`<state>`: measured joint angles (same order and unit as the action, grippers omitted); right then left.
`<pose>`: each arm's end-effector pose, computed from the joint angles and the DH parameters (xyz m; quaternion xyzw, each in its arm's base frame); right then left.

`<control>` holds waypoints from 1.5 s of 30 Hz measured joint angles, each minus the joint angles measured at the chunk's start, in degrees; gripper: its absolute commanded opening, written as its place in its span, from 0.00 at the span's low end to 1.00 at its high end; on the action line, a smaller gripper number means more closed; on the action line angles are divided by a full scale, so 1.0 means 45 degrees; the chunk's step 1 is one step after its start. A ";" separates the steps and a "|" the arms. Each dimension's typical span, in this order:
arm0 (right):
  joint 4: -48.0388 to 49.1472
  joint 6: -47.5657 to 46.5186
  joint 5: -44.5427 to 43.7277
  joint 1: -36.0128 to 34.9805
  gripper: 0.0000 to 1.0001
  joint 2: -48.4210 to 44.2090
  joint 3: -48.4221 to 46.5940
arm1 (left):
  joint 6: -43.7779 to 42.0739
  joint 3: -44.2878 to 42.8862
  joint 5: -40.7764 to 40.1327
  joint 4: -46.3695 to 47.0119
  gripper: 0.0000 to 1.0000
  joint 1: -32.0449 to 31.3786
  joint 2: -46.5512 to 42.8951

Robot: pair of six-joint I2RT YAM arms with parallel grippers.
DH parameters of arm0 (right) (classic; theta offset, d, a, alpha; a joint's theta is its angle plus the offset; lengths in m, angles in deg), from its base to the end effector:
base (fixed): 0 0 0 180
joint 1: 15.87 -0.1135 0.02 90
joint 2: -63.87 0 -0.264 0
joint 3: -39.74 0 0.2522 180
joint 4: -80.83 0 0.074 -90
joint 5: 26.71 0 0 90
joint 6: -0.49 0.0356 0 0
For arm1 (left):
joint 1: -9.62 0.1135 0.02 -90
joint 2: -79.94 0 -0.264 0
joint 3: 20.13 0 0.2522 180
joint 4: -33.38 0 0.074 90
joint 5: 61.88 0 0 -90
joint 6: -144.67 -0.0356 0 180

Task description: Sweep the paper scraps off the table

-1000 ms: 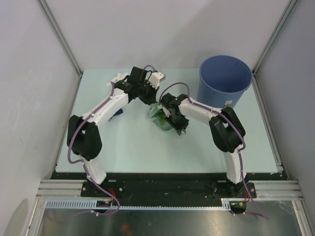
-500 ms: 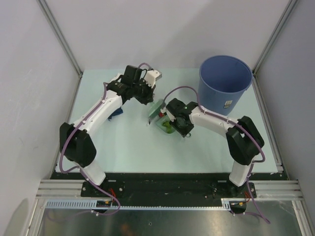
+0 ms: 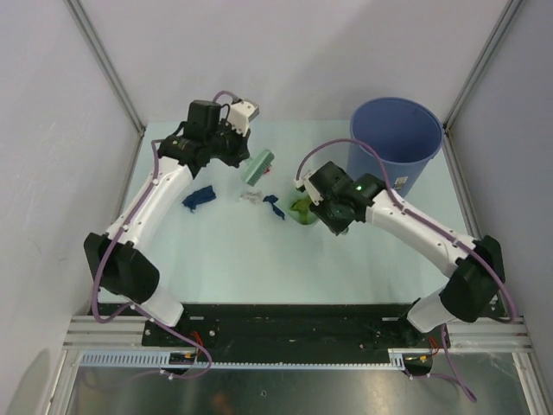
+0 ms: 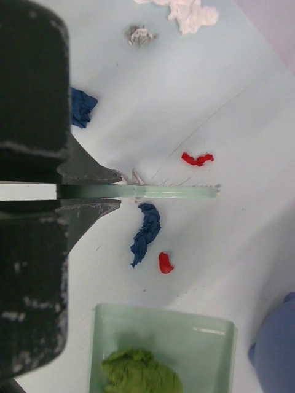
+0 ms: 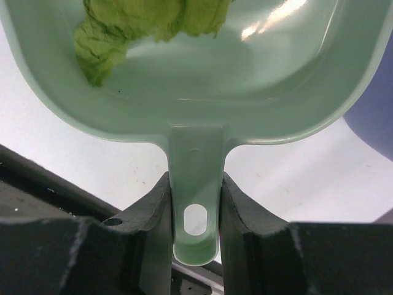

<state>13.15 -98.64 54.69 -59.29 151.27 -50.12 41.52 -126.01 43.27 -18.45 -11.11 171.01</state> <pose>0.2257 0.2063 0.2889 -0.4167 0.8805 -0.0069 0.2260 0.3290 -0.1345 0.3767 0.3148 0.8316 -0.1470 0.4334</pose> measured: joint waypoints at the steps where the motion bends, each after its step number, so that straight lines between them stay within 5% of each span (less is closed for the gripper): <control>1: -0.0476 0.0015 -0.0049 0.0000 0.00 -0.0204 -0.0291 | 0.0000 -0.0087 0.0000 0.0000 0.00 0.0063 -0.0068; 13: -0.4405 0.0481 -0.0491 0.2239 0.00 0.0831 -0.9151 | 0.0005 -0.0325 -0.0034 -0.0141 0.00 0.0287 -0.0335; 22: -0.4687 -0.0772 -0.3206 0.5799 0.00 0.0869 -1.0928 | -0.0160 -0.0257 -0.0102 -0.0277 0.00 0.0287 -0.0976; 31: -0.0340 -0.6892 -0.6951 0.7101 0.00 -0.0602 -0.6683 | -0.0311 -0.0243 -0.0238 -0.0437 0.00 0.0287 -0.1185; 34: 0.3444 -1.0904 -0.7718 0.7082 0.00 -0.1651 -0.3662 | -0.0325 -0.0238 -0.0243 -0.0461 0.00 0.0287 -0.1185; 39: 0.7781 -1.6092 -0.7611 0.7232 0.00 -0.2691 -0.0306 | -0.0325 -0.0199 -0.0233 -0.0486 0.00 0.0287 -0.1190; 45: 1.1021 -1.8977 -0.6761 0.7344 0.00 -0.3361 0.0874 | -0.0340 -0.0107 -0.0238 -0.0568 0.00 0.0287 -0.1224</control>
<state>62.75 -184.03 24.27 -26.24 136.14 -46.18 39.99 -126.49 42.20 -21.00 -9.82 165.50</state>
